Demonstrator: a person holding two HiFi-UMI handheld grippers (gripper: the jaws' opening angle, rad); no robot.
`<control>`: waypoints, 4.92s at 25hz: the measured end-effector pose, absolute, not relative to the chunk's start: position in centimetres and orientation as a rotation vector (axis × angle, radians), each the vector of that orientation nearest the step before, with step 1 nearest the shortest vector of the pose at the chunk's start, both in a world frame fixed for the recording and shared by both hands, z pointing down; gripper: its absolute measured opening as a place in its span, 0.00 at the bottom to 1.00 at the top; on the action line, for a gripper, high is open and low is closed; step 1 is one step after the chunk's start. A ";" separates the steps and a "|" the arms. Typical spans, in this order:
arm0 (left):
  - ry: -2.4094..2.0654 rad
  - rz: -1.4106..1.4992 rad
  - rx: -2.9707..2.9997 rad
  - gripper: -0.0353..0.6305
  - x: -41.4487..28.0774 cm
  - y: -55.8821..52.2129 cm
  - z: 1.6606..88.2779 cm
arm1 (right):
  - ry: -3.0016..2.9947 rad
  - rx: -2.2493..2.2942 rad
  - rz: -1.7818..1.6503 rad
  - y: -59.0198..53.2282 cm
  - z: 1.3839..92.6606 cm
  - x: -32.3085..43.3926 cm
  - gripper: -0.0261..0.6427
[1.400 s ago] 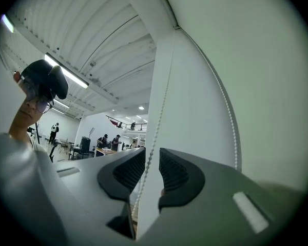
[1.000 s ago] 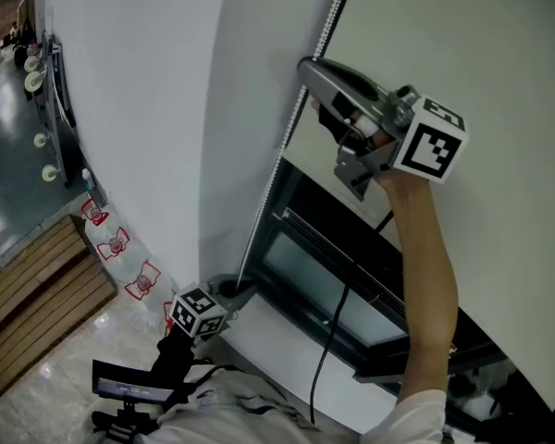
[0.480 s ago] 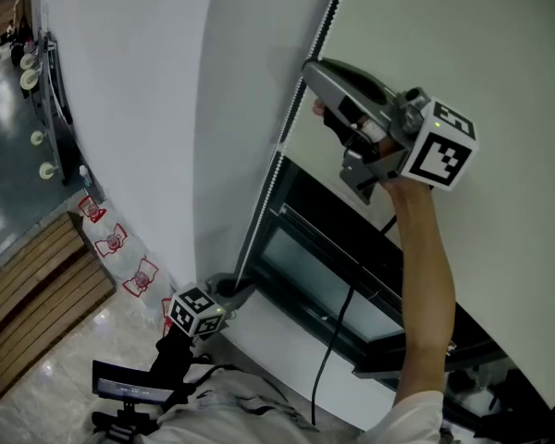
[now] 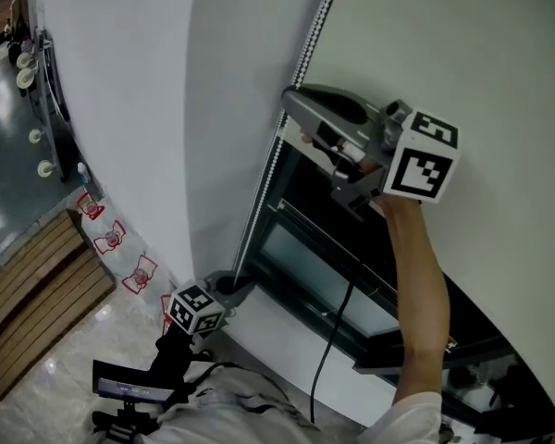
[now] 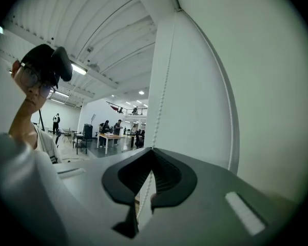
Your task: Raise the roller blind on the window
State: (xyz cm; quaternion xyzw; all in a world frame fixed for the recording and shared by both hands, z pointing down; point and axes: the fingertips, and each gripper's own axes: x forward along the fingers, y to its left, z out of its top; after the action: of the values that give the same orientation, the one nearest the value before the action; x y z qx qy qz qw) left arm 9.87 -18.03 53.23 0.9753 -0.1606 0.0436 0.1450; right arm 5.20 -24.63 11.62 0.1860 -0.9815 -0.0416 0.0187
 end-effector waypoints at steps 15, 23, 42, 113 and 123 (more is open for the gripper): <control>-0.463 0.133 2.805 0.05 9.7 -18.0 53.3 | -2.979 0.612 0.154 -23.8 27.5 5.5 0.05; -0.464 0.138 2.806 0.05 9.7 -18.1 53.2 | -2.869 0.605 0.280 -22.7 36.5 4.7 0.05; -0.486 0.154 2.804 0.05 9.5 -18.7 53.5 | -2.782 0.589 0.454 -20.3 47.2 4.0 0.05; -0.460 0.154 2.820 0.05 9.9 -18.4 53.3 | -3.132 0.675 -0.084 -23.9 16.2 5.3 0.06; -0.449 0.164 2.818 0.05 9.8 -17.9 53.8 | -2.993 0.680 0.162 -23.1 30.9 4.5 0.06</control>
State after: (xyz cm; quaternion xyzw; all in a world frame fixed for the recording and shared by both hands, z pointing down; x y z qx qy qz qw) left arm 9.81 -17.92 53.80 0.9760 -0.1556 0.0568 0.1413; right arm 4.54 -23.07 30.93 0.2211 -0.9732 0.0528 0.0338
